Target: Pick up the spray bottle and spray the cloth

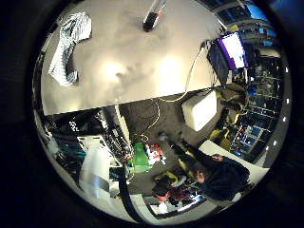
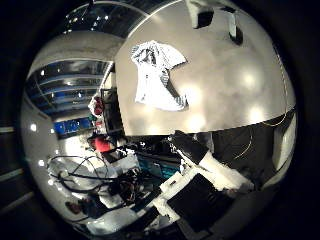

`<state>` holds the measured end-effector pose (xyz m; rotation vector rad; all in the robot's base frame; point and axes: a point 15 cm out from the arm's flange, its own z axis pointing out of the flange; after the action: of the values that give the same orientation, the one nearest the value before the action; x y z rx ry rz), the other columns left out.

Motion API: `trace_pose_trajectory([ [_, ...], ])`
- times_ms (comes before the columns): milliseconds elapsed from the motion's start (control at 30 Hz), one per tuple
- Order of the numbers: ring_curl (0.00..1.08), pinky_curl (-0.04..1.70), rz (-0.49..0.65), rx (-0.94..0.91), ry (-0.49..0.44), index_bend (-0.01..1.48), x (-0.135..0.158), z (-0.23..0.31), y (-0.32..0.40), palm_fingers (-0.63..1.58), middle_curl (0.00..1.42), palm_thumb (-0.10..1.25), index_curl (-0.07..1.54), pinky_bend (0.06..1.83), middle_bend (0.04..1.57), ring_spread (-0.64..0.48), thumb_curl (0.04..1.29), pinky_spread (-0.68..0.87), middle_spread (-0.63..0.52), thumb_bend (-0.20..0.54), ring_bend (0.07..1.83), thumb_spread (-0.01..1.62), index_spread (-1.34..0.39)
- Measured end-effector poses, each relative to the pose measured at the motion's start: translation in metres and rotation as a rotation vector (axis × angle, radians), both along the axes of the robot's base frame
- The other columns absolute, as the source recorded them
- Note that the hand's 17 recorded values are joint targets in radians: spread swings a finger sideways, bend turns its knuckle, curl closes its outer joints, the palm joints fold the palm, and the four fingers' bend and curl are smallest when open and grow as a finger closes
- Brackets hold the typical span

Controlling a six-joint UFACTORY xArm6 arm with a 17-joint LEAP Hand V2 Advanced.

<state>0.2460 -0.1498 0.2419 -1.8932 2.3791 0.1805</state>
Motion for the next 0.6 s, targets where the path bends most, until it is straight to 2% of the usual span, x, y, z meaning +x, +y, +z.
trace_pose_trajectory([
  [267, 0.2, 0.27, -0.126, 0.04, -0.037, 0.19, -0.012, 0.002, -0.022, 0.29, 0.33, 0.62, 0.37, 0.18, 0.2, 0.1, 0.29, 0.37, -0.02, -0.027, 0.2, 1.04, -0.43],
  [400, 0.21, 0.26, -0.22, 0.121, -0.117, 0.16, -0.01, 0.003, -0.032, 0.32, 0.34, 0.59, 0.36, 0.19, 0.21, 0.09, 0.29, 0.36, -0.03, -0.03, 0.22, 1.05, -0.41],
  [600, 0.24, 0.29, -0.374, 0.244, -0.248, 0.12, -0.005, 0.004, -0.058, 0.26, 0.35, 0.54, 0.29, 0.25, 0.23, 0.1, 0.28, 0.37, 0.0, -0.029, 0.29, 1.04, -0.29],
])
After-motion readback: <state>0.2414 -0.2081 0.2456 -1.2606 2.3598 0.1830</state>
